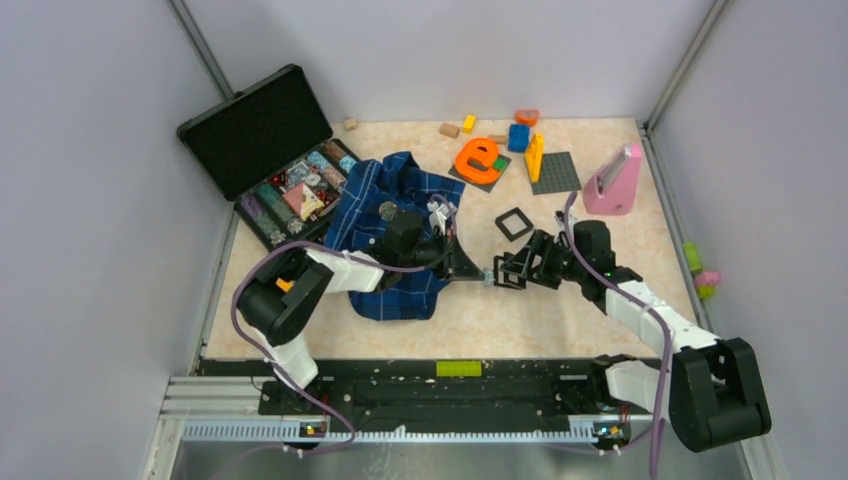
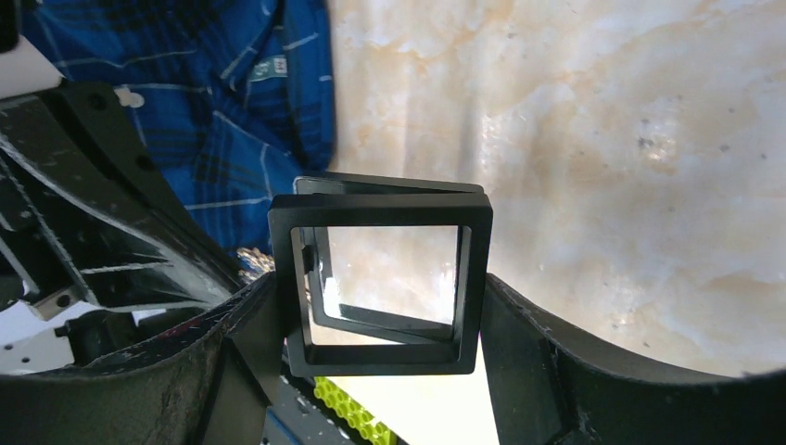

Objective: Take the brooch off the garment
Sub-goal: Place the brooch in the brooch box.

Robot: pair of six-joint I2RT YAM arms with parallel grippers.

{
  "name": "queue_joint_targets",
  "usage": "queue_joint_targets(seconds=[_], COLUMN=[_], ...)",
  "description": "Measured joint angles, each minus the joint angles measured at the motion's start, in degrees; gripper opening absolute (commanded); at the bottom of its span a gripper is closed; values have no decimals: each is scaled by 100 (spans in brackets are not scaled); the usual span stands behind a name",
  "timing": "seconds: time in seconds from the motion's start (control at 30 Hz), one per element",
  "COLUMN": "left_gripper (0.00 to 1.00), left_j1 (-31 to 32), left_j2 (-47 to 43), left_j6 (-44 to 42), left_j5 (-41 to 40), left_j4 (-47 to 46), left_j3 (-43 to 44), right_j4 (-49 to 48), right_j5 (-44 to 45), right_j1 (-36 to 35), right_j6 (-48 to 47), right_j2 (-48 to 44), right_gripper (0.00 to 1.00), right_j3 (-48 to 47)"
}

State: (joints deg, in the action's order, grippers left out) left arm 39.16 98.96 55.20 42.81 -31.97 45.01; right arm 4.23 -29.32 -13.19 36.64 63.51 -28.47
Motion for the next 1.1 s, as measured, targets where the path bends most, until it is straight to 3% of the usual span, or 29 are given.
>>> queue_joint_targets(seconds=[0.23,0.57,1.1], left_gripper=[0,0,0], left_j1=[0,90,339], left_j2=[732,824,1239], left_j6=[621,417,313], left_j5=[-28,-452,-175], left_j4=[-1480,-1165,-800], left_j3=[-63,-70,693], right_j4=[15,85,-66], right_j5=[404,621,179], right_j1=[20,24,61], right_j6=[-20,-116,-15], right_j2=[35,114,116], right_gripper=[53,53,52], right_j3=[153,212,225])
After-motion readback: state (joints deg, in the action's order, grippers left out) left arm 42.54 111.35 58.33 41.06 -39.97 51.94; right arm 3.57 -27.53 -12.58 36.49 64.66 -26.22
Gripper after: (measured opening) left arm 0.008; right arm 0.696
